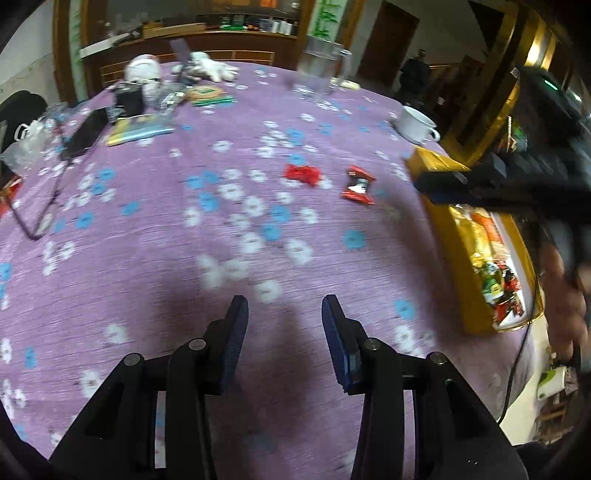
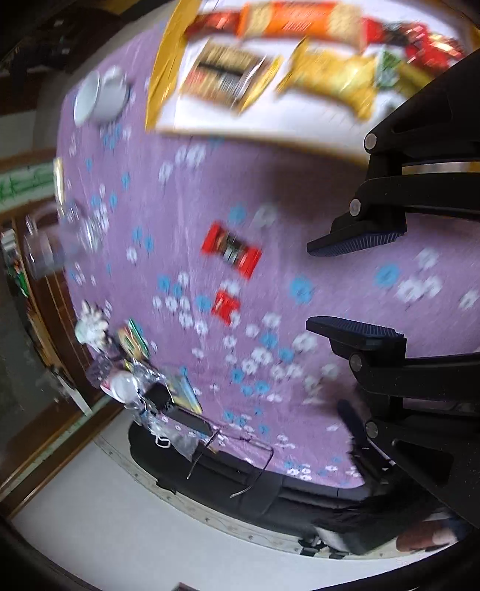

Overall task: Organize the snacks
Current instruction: 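Move both tools back over the last red candies on the table, then grasp a red candy with the right tool while the left tool grasps another red candy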

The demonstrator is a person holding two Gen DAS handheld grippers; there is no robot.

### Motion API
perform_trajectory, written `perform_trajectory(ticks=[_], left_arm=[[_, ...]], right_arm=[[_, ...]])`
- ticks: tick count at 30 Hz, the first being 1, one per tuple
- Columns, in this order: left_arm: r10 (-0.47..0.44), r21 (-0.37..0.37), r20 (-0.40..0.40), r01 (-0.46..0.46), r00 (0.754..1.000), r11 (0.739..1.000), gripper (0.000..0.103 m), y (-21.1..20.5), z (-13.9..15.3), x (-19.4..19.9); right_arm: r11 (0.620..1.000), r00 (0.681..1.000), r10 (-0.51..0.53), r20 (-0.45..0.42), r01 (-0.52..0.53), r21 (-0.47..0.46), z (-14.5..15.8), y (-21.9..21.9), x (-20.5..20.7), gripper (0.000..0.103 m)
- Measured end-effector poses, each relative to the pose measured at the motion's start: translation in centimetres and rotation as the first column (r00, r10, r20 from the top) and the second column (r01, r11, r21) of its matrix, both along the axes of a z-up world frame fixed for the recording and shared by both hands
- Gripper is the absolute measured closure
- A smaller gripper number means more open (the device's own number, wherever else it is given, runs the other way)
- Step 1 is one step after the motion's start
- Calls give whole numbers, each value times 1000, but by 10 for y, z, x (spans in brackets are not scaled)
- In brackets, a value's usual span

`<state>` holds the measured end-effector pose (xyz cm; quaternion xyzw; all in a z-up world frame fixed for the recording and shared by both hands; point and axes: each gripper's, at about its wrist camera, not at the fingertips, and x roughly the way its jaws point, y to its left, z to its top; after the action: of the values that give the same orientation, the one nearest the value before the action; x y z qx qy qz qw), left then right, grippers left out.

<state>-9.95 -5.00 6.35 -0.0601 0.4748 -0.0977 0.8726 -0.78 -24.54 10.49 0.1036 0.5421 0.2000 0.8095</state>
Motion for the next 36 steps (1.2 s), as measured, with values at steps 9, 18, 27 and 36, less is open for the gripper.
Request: perform_trajectory(ticks=[9,18,27,36], left_arm=[[79,36,-4,-79,997,996,64,53,-4,-17],[117,8,-21,-117,993,993,64,76,-10,-14],[80,-25,-24,-81,996,996,64,72,-11,5],[45,-30,-21,-45,999,999,64,63,-8,13]], right_arm=[[999,999,21,-39,-23,-41,-36,66,92,82],[996,993,7,-115,-17,-92,-76,71,119,86],[1000,994,-24,-109,23,-14,-46,49,61,78],[954,945,-292,-144,277,-117,-62,-7,85,61]])
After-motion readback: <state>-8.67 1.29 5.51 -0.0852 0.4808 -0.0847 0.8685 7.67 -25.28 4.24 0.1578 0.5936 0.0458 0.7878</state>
